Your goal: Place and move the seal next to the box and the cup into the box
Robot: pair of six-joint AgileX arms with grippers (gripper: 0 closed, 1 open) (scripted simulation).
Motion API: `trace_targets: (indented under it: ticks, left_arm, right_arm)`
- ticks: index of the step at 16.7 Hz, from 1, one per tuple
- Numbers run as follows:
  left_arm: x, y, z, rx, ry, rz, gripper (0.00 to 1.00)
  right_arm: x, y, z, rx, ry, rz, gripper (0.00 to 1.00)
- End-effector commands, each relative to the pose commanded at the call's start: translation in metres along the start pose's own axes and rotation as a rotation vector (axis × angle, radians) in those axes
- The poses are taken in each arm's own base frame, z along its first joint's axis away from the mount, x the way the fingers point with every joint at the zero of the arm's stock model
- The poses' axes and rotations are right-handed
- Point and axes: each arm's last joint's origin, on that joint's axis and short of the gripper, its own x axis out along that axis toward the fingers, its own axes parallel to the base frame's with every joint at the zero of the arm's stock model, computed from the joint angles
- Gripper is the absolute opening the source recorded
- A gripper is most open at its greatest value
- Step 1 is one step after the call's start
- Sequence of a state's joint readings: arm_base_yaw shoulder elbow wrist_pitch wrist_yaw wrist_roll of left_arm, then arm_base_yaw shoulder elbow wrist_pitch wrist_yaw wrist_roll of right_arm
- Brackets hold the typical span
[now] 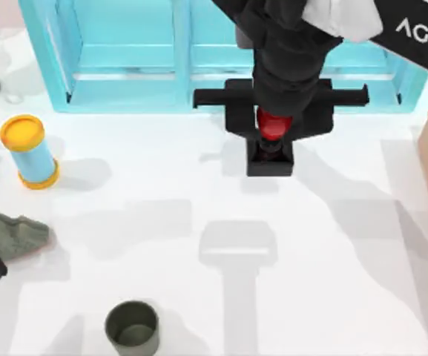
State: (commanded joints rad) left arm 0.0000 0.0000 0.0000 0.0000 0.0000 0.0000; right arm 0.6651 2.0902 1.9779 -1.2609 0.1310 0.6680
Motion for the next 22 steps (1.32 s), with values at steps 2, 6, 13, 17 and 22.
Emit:
trace_targets:
  ticks: [2, 6, 13, 17, 22]
  left_arm:
    - [0.0, 0.0, 0.0, 0.0, 0.0, 0.0, 1.0]
    - [0.0, 0.0, 0.0, 0.0, 0.0, 0.0, 1.0]
    - [0.0, 0.0, 0.0, 0.0, 0.0, 0.0, 1.0]
    - [0.0, 0.0, 0.0, 0.0, 0.0, 0.0, 1.0]
    - [0.0, 0.0, 0.0, 0.0, 0.0, 0.0, 1.0]
  right_arm:
    - [-0.013, -0.024, -0.007, 0.002, -0.015, 0.007, 0.0]
    - [-0.022, -0.083, -0.04, 0.0, -0.005, -0.011, 0.0]
    - [-0.027, -0.149, -0.094, 0.0, -0.037, -0.008, 0.0]
    - [-0.027, -0.151, -0.095, 0.0, -0.04, -0.007, 0.0]
    - [-0.008, -0.15, -0.096, -0.002, -0.031, -0.011, 0.0]
